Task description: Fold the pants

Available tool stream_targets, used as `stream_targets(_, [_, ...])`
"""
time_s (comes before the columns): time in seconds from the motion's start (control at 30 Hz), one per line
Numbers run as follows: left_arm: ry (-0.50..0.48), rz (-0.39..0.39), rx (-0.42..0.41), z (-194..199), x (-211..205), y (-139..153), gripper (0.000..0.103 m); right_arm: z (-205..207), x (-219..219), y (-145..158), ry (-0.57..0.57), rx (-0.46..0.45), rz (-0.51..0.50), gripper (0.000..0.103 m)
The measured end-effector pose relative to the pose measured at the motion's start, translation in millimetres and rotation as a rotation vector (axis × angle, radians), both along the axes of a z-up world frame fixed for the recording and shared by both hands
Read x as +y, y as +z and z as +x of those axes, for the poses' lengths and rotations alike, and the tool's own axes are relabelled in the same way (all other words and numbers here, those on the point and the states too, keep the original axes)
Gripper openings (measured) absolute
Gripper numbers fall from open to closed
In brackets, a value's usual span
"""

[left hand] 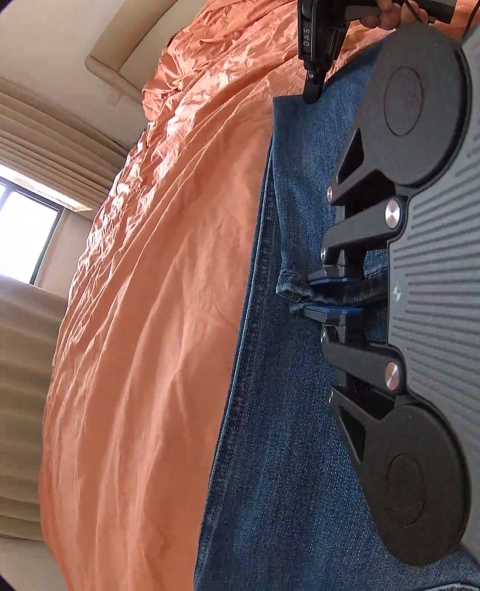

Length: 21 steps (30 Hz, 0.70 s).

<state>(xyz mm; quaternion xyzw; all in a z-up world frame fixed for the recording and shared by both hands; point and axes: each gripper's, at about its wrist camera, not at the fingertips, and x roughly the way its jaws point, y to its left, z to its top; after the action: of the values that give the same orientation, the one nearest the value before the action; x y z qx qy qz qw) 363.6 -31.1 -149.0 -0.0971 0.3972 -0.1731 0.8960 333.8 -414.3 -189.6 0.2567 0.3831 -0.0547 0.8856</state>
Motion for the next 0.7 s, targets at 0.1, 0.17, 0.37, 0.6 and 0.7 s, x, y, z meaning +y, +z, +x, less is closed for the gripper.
stream_targets(0.1, [0.025, 0.005, 0.027, -6, 1, 13, 0.024, -14, 0, 17, 0.01, -0.013, 0.028, 0.0])
stream_targets(0.17, [0.025, 0.023, -0.018, -24, 0, 27, 0.024, -29, 3, 33, 0.046, -0.032, 0.018, 0.0])
stream_targets(0.37, [-0.022, 0.075, -0.089, -82, -10, 59, 0.024, -78, 7, 61, 0.12, 0.003, -0.046, 0.0])
stream_targets(0.6, [-0.055, 0.147, -0.071, -116, -31, 50, 0.018, -121, 11, 54, 0.146, 0.064, -0.076, 0.0])
stream_targets(0.7, [-0.037, 0.171, -0.03, -115, -33, 36, 0.015, -122, 13, 35, 0.169, 0.13, -0.09, 0.0])
